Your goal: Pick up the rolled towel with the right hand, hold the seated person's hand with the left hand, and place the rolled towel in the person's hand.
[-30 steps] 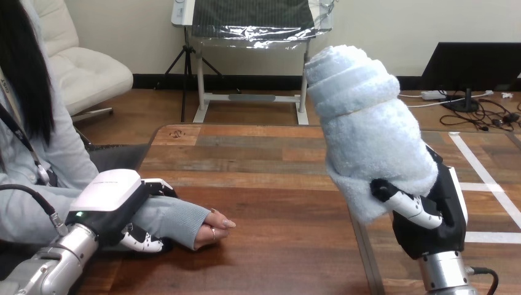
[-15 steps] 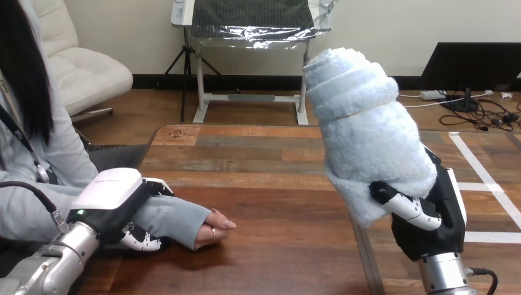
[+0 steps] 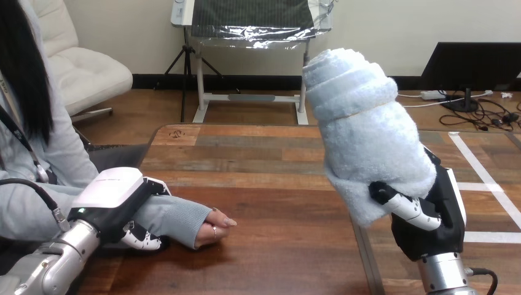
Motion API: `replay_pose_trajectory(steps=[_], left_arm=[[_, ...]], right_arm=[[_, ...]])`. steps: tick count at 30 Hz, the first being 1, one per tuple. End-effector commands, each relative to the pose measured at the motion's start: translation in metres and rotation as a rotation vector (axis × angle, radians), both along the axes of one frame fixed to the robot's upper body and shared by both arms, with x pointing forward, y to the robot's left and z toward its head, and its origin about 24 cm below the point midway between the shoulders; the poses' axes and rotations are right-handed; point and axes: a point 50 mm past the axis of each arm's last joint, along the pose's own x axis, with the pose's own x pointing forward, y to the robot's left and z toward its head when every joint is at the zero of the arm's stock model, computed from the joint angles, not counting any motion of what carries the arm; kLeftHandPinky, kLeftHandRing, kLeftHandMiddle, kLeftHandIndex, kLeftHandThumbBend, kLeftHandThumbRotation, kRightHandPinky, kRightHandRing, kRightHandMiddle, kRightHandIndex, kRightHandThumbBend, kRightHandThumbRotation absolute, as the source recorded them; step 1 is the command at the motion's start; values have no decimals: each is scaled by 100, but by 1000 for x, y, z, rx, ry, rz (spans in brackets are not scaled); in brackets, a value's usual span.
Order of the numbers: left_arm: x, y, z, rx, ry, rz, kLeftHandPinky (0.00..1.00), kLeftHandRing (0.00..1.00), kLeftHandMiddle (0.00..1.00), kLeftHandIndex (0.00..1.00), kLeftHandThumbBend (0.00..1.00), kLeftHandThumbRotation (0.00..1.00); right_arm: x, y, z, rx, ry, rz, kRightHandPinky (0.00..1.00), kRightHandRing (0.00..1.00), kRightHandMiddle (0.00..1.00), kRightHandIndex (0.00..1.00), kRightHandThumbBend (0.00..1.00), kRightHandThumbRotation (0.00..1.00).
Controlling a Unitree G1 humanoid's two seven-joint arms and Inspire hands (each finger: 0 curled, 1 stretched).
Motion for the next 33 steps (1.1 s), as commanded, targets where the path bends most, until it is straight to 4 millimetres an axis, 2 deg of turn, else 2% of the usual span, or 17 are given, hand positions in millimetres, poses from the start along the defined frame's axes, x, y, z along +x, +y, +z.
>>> replay_pose_trajectory(steps=[1, 6, 18, 33], left_arm=[[5, 0, 7, -1, -12, -10, 46, 47, 51, 52, 93, 0], [5, -1, 9, -13, -31, -21, 40, 42, 47, 48, 92, 0], [5, -6, 17, -46, -95, -61, 34, 36, 42, 43, 91, 0], [6, -15, 30, -102, -183, -123, 34, 36, 40, 40, 92, 0]], right_arm=[[17, 9, 20, -2, -88, 21, 20, 24, 35, 34, 69, 0], [18, 9, 18, -5, -80, 24, 19, 24, 35, 34, 69, 0], [21, 12, 12, -20, -52, 24, 19, 24, 35, 33, 70, 0], [26, 16, 5, -51, -11, 25, 19, 24, 36, 32, 70, 0]])
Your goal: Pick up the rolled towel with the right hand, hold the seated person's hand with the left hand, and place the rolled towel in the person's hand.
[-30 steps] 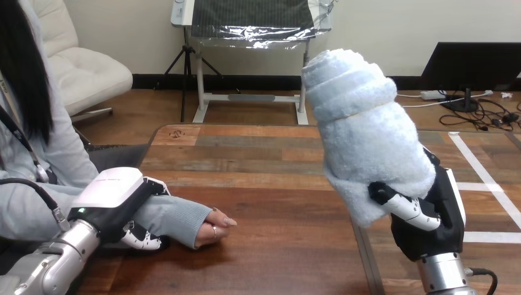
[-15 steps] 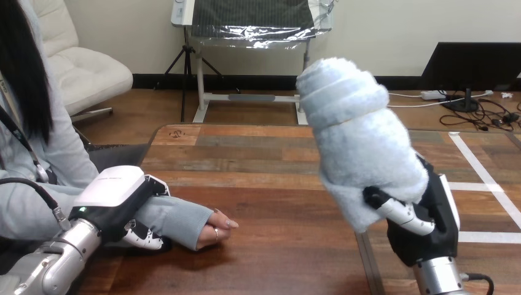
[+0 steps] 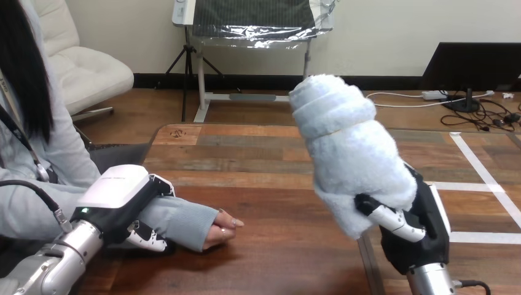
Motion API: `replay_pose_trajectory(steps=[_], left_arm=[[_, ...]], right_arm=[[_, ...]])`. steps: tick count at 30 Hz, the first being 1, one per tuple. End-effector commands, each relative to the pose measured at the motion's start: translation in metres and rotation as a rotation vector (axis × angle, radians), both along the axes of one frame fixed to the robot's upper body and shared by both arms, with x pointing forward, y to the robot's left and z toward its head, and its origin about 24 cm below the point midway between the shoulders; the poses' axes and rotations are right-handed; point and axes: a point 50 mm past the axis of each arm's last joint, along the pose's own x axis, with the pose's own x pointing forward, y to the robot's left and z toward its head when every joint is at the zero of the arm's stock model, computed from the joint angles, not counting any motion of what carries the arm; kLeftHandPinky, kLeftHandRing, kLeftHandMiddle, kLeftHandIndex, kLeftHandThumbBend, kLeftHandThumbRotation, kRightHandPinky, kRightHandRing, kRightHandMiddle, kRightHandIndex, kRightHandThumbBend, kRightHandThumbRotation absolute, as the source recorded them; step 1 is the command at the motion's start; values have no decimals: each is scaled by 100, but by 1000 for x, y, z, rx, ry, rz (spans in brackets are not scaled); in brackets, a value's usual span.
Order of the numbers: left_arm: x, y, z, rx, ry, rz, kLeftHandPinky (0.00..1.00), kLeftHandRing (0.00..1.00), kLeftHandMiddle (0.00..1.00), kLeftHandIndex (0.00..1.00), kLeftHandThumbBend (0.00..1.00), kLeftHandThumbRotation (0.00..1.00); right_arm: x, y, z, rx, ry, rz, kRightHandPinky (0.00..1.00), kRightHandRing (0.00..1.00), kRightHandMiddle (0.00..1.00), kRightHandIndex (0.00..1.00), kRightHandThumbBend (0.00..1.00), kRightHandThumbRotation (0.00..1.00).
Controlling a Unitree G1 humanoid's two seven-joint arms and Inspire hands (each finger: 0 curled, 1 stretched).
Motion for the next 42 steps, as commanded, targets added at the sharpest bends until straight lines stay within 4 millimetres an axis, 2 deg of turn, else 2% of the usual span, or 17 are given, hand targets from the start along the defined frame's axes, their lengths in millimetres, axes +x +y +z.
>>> replay_pose_trajectory(steps=[1, 31, 42], left_arm=[[11, -8, 26, -54, -132, -53, 34, 36, 40, 40, 92, 0], [15, -30, 61, -109, -259, -140, 34, 36, 40, 42, 89, 0], [16, -36, 72, -127, -282, -154, 34, 36, 41, 43, 89, 0]], right_arm=[[28, 10, 29, -29, -122, 20, 19, 24, 36, 32, 70, 0], [34, 21, 13, -46, -25, 52, 20, 25, 38, 34, 74, 0], [35, 26, 9, -54, -17, 69, 20, 25, 36, 34, 71, 0]])
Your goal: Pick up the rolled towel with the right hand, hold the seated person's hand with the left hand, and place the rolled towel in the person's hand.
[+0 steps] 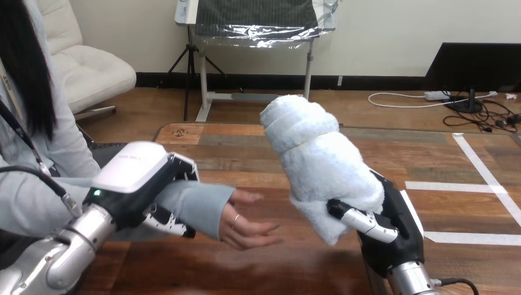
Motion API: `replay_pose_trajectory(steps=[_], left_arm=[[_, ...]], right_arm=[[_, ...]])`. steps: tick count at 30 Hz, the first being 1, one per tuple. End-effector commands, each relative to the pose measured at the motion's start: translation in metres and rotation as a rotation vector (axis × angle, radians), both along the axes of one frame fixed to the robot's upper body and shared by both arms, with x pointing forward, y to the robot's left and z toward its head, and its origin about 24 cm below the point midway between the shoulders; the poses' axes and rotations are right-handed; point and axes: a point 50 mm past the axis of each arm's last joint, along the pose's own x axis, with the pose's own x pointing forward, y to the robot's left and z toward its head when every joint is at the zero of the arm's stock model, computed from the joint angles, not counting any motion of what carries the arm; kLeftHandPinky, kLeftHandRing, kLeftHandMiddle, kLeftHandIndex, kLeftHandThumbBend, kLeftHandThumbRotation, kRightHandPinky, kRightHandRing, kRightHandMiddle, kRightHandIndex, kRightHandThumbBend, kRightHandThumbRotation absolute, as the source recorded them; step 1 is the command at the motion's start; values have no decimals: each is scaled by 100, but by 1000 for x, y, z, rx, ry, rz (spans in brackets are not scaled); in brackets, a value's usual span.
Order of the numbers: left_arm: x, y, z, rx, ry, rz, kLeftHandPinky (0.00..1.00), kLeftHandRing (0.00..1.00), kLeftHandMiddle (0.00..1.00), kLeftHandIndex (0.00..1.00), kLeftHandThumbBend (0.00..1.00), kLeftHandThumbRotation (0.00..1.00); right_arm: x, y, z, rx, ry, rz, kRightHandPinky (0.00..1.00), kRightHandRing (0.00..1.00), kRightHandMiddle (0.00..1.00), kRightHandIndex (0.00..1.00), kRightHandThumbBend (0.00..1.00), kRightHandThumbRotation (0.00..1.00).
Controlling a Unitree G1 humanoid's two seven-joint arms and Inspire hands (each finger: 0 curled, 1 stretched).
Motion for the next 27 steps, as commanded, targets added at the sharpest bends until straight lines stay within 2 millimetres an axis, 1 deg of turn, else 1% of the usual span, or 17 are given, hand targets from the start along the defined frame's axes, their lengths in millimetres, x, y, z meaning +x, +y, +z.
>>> replay_pose_trajectory(steps=[1, 9, 16, 27], left_arm=[[13, -10, 37, -64, -139, -33, 34, 36, 41, 43, 89, 0], [14, -14, 45, -64, -149, -44, 35, 37, 42, 44, 90, 0], [14, -17, 52, -97, -176, -73, 36, 37, 42, 44, 91, 0], [15, -20, 59, -108, -186, -90, 37, 39, 42, 44, 91, 0]], right_arm=[[25, 10, 26, 0, -126, 25, 20, 25, 36, 34, 71, 0], [26, 14, 22, -5, -102, 49, 19, 23, 33, 34, 69, 0], [24, 18, 18, -59, -85, 59, 19, 22, 31, 33, 68, 0], [22, 25, 13, -95, -71, 89, 19, 23, 32, 32, 68, 0]])
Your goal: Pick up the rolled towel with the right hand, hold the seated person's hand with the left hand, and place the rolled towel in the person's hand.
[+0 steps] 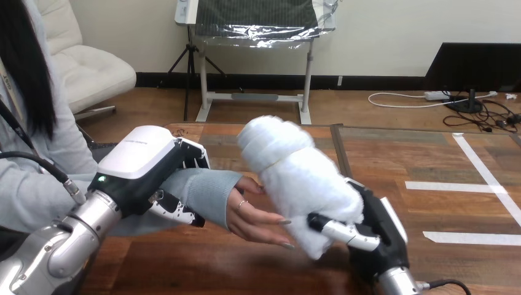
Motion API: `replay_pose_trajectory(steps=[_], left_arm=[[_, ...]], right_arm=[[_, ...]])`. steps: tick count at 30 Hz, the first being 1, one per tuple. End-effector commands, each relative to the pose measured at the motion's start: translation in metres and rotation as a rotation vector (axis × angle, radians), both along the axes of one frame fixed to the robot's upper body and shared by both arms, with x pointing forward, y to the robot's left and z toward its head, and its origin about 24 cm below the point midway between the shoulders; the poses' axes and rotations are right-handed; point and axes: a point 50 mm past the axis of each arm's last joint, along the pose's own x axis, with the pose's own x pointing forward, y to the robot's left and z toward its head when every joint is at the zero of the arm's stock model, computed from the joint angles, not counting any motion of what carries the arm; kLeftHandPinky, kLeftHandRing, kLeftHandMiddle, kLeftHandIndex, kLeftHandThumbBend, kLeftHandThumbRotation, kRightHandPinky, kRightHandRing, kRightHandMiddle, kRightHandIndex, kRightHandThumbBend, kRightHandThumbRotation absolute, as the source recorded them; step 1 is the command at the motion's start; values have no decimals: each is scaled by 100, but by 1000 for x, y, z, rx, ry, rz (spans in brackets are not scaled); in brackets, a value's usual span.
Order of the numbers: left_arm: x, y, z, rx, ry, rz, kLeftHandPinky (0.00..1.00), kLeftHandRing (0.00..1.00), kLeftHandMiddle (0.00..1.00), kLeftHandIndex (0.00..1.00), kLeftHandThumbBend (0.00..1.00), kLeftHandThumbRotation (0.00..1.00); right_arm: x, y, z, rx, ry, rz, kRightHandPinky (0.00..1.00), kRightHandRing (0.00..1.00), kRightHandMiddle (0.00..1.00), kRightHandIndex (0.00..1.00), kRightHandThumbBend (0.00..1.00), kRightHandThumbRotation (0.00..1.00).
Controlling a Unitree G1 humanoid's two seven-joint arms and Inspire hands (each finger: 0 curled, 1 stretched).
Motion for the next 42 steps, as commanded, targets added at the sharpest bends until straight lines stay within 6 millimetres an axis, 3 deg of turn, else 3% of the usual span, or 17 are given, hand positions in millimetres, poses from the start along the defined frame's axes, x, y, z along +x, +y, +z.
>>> replay_pose_trajectory(steps=[1, 28, 42], left_arm=[[11, -11, 41, -73, -155, -48, 38, 39, 43, 44, 91, 0], [12, -14, 41, -82, -161, -49, 37, 38, 42, 43, 92, 0], [10, -15, 37, -91, -150, -42, 38, 38, 43, 44, 91, 0]], right_arm=[[24, 13, 25, -7, -121, 39, 20, 23, 32, 32, 69, 0], [7, 44, 10, -34, -85, 173, 21, 24, 34, 33, 71, 0], [0, 48, 6, -42, -81, 201, 20, 23, 32, 31, 70, 0]])
